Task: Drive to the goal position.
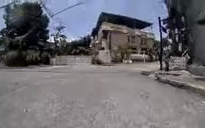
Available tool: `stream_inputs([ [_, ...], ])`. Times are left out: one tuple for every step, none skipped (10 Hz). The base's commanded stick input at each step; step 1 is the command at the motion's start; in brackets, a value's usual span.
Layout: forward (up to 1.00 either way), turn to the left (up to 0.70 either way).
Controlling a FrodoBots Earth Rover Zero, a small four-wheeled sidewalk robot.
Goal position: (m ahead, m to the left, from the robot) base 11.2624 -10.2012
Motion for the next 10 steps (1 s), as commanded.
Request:
stream_inputs([
  [1.0,-0.36],
  [1.0,-0.23],
  [1.0,0.04],
  [1.0,0.04],
  [1.0,0.04],
  [1.0,0.04],
  [1.0,0.04],
  [1.0,0.04],
  [1.0,0.04],
  [1.0,0.04],
])
